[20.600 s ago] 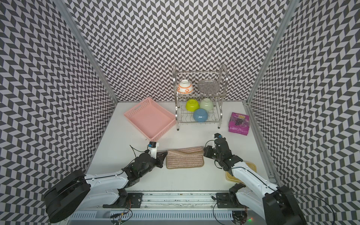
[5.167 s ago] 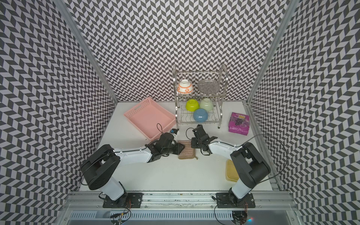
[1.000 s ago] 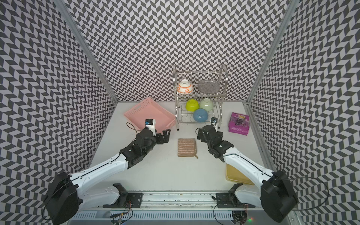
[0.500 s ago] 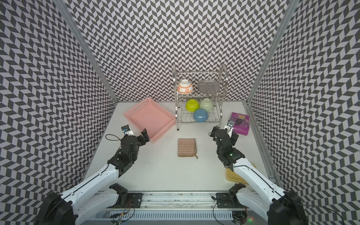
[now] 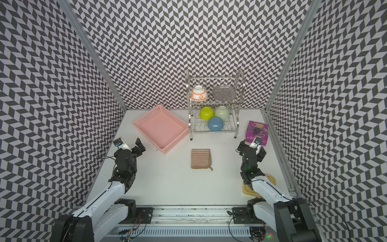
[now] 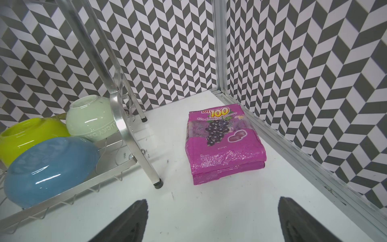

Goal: Fold the square dishcloth
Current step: Reset both arms

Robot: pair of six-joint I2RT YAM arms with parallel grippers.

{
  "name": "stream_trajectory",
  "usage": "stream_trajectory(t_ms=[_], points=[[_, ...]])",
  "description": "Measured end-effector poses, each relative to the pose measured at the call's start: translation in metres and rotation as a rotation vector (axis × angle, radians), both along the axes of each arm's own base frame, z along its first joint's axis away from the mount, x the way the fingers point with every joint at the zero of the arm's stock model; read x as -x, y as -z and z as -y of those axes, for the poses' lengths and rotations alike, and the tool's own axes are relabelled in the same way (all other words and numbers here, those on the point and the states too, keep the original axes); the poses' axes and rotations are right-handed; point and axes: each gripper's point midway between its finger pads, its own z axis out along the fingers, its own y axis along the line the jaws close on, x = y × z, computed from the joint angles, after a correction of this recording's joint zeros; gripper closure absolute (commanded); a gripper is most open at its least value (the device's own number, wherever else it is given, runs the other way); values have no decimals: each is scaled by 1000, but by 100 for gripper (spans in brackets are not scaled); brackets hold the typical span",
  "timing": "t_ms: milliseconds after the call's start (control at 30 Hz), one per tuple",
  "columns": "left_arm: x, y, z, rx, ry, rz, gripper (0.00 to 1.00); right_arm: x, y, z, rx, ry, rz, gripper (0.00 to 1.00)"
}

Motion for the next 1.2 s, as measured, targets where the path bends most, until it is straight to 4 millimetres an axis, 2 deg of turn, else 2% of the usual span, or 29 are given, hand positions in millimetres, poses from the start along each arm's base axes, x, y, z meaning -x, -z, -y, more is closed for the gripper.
stream_trajectory(t_ms=[133, 300, 500, 600, 700, 867, 1033, 1200], points=[[-4, 6, -7, -10, 31, 14, 0, -4, 4, 9, -7, -7, 28, 0], [-12, 20, -3, -31, 109, -1, 0, -13, 9, 8, 12, -47, 36, 0], [-7, 31, 12, -80, 204, 34, 0, -22, -8, 5, 34, -109, 114, 0], [-6, 30, 15, -106, 227, 62, 0, -25, -11, 3, 43, -140, 139, 0], [-9, 25, 18, -127, 245, 90, 0, -23, -6, -3, 47, -186, 152, 0], [-14, 19, 24, -160, 279, 135, 0, -23, 15, -12, 44, -246, 129, 0], [-21, 29, 35, -177, 346, 124, 0, -28, 9, -22, 54, -310, 165, 0], [-31, 32, 47, -201, 422, 119, 0, -34, 18, -33, 63, -379, 140, 0]])
